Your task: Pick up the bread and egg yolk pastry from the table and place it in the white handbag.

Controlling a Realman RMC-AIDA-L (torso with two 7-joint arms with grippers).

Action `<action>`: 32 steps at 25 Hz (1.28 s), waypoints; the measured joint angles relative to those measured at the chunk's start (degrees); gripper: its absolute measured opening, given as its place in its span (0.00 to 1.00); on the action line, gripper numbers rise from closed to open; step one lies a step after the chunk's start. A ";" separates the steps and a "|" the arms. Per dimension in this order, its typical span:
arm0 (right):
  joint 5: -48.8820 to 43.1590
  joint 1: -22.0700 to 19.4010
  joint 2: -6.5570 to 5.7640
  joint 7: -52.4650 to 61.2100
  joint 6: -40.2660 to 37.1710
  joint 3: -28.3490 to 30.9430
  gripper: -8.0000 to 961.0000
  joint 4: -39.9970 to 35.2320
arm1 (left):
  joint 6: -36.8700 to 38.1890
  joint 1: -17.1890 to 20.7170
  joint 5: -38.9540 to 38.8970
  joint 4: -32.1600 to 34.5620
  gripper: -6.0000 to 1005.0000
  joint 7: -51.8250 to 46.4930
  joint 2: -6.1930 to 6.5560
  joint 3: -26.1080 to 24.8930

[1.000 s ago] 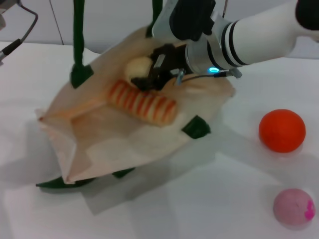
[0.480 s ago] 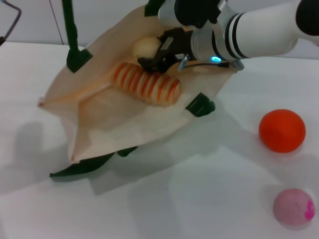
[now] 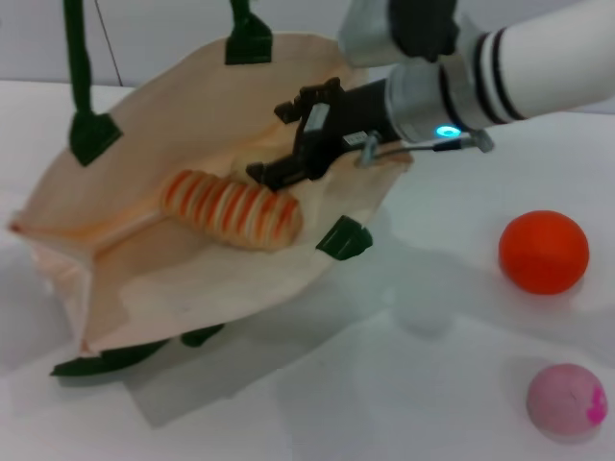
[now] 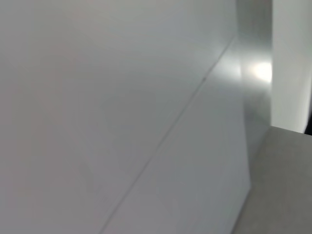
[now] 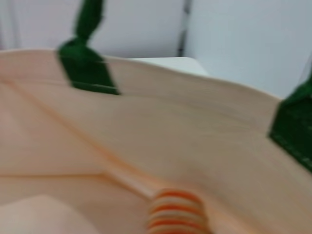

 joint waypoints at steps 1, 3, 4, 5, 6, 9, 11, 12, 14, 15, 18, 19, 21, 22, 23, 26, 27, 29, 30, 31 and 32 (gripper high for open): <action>-0.09 -0.65 -0.06 -0.67 2.62 1.49 0.93 -0.70 | 0.56 0.15 0.01 -0.01 0.12 0.18 0.09 -0.08; -0.41 -1.73 -0.27 -1.98 7.12 4.65 0.93 -1.32 | 1.82 0.37 0.17 -0.15 0.12 0.52 0.31 -0.13; -0.60 -2.36 -0.43 -2.77 9.64 6.48 0.93 -1.41 | 2.68 0.46 0.30 -0.26 0.12 0.62 0.42 -0.08; -0.66 -3.03 -0.64 -3.87 12.27 8.73 0.93 -1.48 | 3.67 0.52 0.44 -0.36 0.12 0.71 0.48 0.10; -0.72 -3.75 -0.78 -5.10 15.27 11.08 0.93 -1.59 | 4.46 0.57 0.58 -0.39 0.12 0.85 0.50 0.24; -0.70 -6.69 -1.21 -9.39 23.73 20.57 0.93 -2.41 | 7.79 0.62 1.38 -0.46 0.12 1.85 0.28 0.60; -0.41 -8.78 -1.38 -12.88 29.44 29.38 0.93 -2.74 | 10.67 0.56 2.46 -0.52 0.12 2.60 -0.05 0.62; -0.35 -9.44 -1.39 -14.24 31.47 32.95 0.93 -2.70 | 12.04 0.46 3.20 -0.54 0.12 2.80 -0.15 0.62; -0.24 -10.44 -1.15 -17.29 34.14 40.37 0.93 -2.48 | 14.20 0.08 5.09 -0.56 0.12 2.91 -0.24 0.64; -0.22 -10.82 -0.91 -18.36 34.71 43.23 0.93 -2.41 | 15.07 -0.14 6.05 -0.56 0.12 2.93 -0.26 0.64; 0.14 -11.49 -0.23 -21.06 34.71 50.35 0.93 -1.33 | 17.33 -1.40 9.56 -0.74 0.12 3.70 -0.48 0.67; 0.88 -11.56 -0.19 -22.32 34.49 52.09 0.93 -0.08 | 17.91 -1.81 10.46 -0.90 0.12 4.58 -0.72 0.67; 2.71 -11.57 -0.15 -25.04 33.60 54.90 0.93 3.05 | 19.06 -2.31 11.71 -1.13 0.12 6.62 -1.26 0.67; 3.76 -11.57 -0.18 -26.82 32.70 56.10 0.93 4.64 | 19.95 -2.50 12.31 -1.23 0.12 8.10 -1.74 0.67; 4.56 -11.57 -0.17 -28.37 31.70 57.07 0.93 5.97 | 20.87 -2.60 12.78 -1.27 0.12 9.40 -2.13 0.67; 6.55 -11.61 -0.13 -32.97 27.66 59.34 0.93 9.95 | 24.33 -2.49 13.17 -1.31 0.20 13.70 -3.64 0.53; 7.47 -11.62 -0.12 -34.70 25.69 60.00 0.93 11.51 | 25.36 -2.34 12.92 -1.30 0.27 15.75 -4.13 0.21; 9.64 -11.64 0.03 -38.87 21.04 61.35 0.93 15.04 | 28.22 -1.67 11.49 -1.31 0.39 22.39 -5.73 -1.09; 11.55 -11.69 0.11 -41.99 18.34 62.09 0.93 17.12 | 29.59 -1.41 10.63 -1.31 0.44 25.21 -6.37 -1.72; 13.40 -11.76 0.22 -44.91 16.18 62.74 0.93 19.21 | 31.25 -1.08 9.66 -1.31 0.49 28.29 -7.21 -2.53; 16.53 -11.91 0.27 -49.36 13.86 63.69 0.93 22.20 | 32.75 -0.73 8.48 -1.31 0.54 32.03 -8.16 -3.51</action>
